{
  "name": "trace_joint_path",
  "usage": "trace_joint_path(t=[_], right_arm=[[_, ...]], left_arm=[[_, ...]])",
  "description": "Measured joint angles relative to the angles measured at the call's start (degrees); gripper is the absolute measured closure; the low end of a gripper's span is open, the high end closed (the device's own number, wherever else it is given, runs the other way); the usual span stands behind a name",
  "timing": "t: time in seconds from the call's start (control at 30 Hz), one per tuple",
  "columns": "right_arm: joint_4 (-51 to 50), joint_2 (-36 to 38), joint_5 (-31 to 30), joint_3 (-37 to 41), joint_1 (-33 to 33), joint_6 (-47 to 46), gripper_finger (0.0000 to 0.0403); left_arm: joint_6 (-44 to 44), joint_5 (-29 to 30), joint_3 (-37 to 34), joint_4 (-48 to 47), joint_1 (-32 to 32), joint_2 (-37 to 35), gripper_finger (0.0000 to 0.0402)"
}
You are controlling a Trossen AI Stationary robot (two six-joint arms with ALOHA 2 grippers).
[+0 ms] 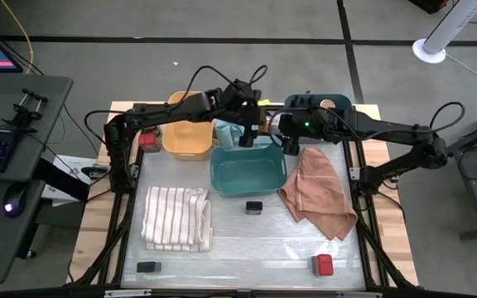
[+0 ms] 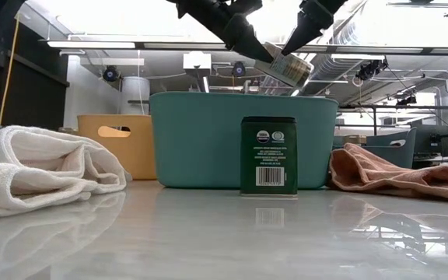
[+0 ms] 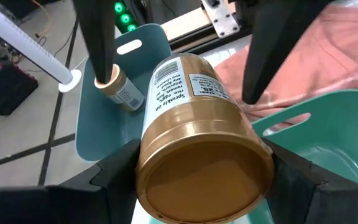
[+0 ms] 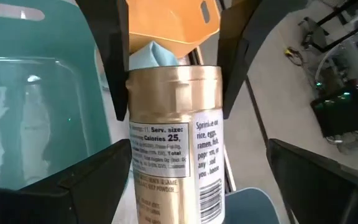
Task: Sort spices by type
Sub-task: Put the bottom gold seasoning bottle into the blue bin
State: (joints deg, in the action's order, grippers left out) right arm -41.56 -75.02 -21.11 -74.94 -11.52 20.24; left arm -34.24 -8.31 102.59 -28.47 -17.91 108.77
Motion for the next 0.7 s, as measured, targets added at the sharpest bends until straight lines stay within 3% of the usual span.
trace_joint_path(t=[0.37, 0.7], right_arm=[[-0.59, -0.27, 7.04, 0.00, -1.74, 2.23, 0.0034], [0.52, -6.03, 3.92, 0.02, -1.74, 4.84, 0.0034]], left_arm=[[-4.86, 2.70, 0.00, 0.15, 0.35, -0.39, 0.0156], [-6.12, 3.07, 0.00, 1.37, 1.66, -0.37, 0.0156]])
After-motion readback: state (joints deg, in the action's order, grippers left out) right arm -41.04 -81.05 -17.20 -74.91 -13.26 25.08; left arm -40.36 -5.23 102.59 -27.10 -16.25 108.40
